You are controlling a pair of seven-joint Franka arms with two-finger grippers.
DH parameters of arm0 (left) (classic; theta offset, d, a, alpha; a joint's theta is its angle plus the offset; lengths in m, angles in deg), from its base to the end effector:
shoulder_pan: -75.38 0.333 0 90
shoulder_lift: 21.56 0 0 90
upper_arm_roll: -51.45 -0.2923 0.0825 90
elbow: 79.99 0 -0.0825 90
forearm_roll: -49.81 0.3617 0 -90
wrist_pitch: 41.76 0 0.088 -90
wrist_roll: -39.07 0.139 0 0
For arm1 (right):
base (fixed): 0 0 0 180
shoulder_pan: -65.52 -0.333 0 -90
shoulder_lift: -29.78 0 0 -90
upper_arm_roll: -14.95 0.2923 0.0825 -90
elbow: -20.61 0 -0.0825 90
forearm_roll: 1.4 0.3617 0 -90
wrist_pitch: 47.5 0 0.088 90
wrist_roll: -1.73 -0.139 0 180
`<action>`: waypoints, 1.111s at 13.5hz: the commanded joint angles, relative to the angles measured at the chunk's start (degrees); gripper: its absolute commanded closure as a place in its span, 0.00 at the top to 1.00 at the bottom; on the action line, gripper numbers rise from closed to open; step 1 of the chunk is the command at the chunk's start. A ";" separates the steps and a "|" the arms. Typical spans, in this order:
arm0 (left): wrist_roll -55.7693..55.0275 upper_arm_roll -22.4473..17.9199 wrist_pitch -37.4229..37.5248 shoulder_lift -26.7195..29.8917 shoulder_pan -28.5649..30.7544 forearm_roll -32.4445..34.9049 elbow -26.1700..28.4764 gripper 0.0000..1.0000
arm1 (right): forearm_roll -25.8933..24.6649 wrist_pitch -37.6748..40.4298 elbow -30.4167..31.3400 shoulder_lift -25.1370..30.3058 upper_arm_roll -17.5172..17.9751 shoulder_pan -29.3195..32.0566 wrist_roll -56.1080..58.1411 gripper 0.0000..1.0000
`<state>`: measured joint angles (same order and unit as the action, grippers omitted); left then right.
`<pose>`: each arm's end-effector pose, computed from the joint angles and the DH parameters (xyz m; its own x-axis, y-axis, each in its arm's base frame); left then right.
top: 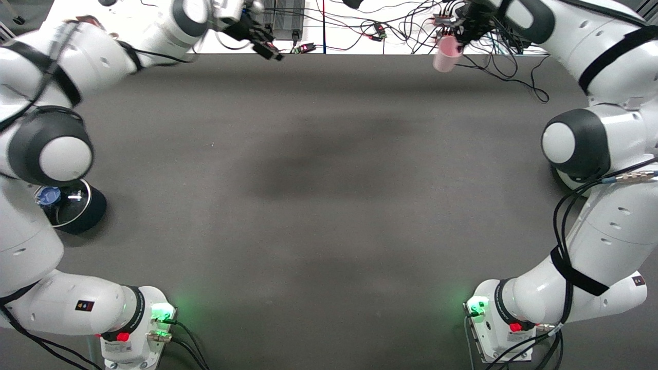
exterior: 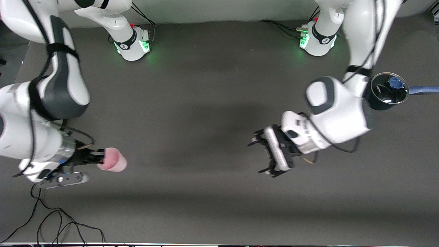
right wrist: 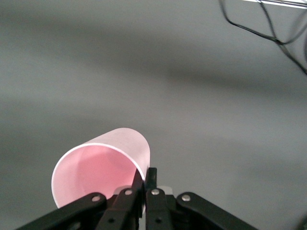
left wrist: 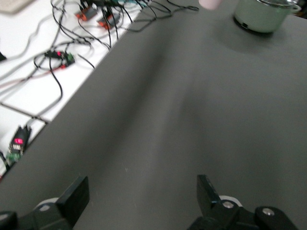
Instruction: Transfer pink cup from left to right arm
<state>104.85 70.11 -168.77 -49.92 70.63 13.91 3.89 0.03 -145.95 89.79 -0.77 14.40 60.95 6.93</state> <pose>0.6446 -0.2758 0.4087 0.3481 -0.6730 0.6526 -0.9327 -0.3190 0.1686 0.6730 0.0517 0.4221 0.9873 0.1578 -0.0205 0.1573 -0.9873 -0.0217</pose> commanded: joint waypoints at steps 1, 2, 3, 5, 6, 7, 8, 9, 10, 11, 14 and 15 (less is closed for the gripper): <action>-0.29 0.50 11.12 3.40 5.96 1.10 2.87 1.00 | -0.11 0.02 4.91 2.16 -0.07 6.47 11.29 0.00; -1.00 0.33 14.48 4.01 7.64 1.97 2.79 1.00 | -0.20 0.02 5.44 2.16 -0.07 9.11 15.77 0.00; -2.57 -0.37 18.34 4.28 9.39 4.67 2.61 1.00 | -0.29 -0.07 5.36 1.72 -0.07 11.75 20.34 0.00; -4.34 -0.81 25.99 5.94 11.95 11.43 1.73 1.00 | -0.46 -0.77 5.36 0.93 -0.33 15.89 27.47 0.00; -5.48 -1.17 28.90 7.08 13.35 14.34 1.73 1.00 | -1.16 -1.82 5.36 0.06 -0.33 17.12 29.24 0.00; -7.40 -1.69 32.23 8.48 14.76 15.41 1.64 1.00 | -2.21 -3.92 5.70 -1.52 -0.33 18.09 30.48 0.00; -10.03 -2.22 34.79 9.72 15.73 17.08 1.56 1.00 | -2.22 -6.02 5.97 -3.45 -0.33 19.06 31.88 0.00; -12.67 -2.75 36.64 11.21 15.91 21.10 1.56 1.00 | -2.22 -8.40 5.97 -5.64 -0.33 19.76 33.37 0.00; -14.61 -3.88 38.14 12.35 15.83 24.70 1.56 1.00 | -2.14 -10.59 5.89 -7.66 -0.33 20.47 34.17 0.00; -16.28 -4.59 39.89 13.41 15.83 26.39 1.56 1.00 | -2.05 -12.97 5.80 -9.86 -0.33 20.91 34.44 0.00; -30.04 -6.88 46.22 16.48 15.74 27.46 1.64 1.00 | -1.61 -16.67 5.45 -13.91 -0.33 21.53 35.59 0.00; -35.32 -6.88 48.41 18.06 15.65 27.81 1.73 1.00 | -1.61 -16.85 5.44 -14.62 -0.33 21.53 35.50 0.00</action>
<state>78.65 63.63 -123.43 -35.57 86.91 40.34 4.17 -1.35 -162.48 96.54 -14.16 13.71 81.89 41.00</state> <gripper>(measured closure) 0.000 0.965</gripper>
